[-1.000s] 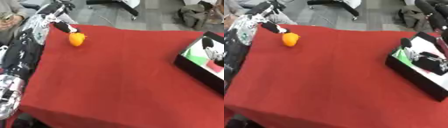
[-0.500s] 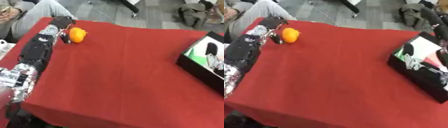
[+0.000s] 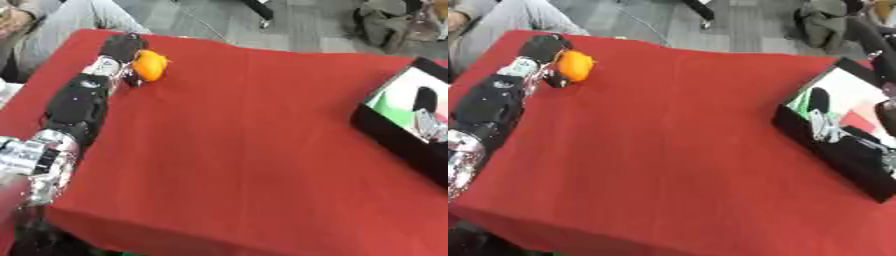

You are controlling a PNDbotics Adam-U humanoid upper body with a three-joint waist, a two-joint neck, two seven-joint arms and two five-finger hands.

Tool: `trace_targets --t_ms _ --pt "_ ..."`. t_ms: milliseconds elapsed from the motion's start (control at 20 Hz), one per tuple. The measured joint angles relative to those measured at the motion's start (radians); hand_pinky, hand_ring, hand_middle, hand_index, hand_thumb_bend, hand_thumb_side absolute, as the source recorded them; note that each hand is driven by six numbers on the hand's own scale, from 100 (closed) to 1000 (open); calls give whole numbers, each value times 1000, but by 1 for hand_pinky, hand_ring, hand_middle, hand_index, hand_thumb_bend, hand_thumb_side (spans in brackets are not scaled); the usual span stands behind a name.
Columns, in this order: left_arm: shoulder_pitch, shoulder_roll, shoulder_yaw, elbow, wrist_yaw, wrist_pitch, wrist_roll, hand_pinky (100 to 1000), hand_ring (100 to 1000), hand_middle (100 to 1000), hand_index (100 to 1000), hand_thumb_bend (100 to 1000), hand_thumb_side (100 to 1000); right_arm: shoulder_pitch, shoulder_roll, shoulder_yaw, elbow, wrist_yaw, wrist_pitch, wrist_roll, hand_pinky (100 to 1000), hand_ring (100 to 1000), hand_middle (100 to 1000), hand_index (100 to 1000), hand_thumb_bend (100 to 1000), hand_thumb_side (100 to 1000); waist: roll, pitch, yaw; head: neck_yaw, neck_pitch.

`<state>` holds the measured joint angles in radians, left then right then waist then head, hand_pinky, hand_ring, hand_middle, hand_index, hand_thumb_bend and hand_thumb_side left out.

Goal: Pick up the objects with one hand, pass them to the other hand, and then place them into the box on the other side of the table.

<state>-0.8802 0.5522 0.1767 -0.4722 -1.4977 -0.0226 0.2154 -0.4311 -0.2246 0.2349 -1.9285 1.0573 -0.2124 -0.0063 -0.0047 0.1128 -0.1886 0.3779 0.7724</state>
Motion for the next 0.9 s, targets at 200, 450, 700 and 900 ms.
trace_targets --t_ms 200,450,700,900 --pt "3 -12 2 -2 24 21 69 590 420 396 594 245 100 2 1 0 2 -5 1 -1 866 865 801 987 100 373 -1 0 -3 1 0" --pt "11 -16 14 -39 115 35 197 562 353 293 501 113 100 9 1 0 8 -7 7 -6 864 863 798 986 100 385 0 0 3 -3 0" --pt "21 -14 -11 -158 258 -80 160 593 358 303 521 100 100 9 -2 10 14 -15 5 -4 868 865 801 984 100 370 6 -12 26 -34 0" --pt "47 4 -67 -308 489 -251 -32 619 362 311 535 100 103 -13 -21 51 15 -34 -23 23 877 875 815 986 100 364 16 -24 50 -81 0"
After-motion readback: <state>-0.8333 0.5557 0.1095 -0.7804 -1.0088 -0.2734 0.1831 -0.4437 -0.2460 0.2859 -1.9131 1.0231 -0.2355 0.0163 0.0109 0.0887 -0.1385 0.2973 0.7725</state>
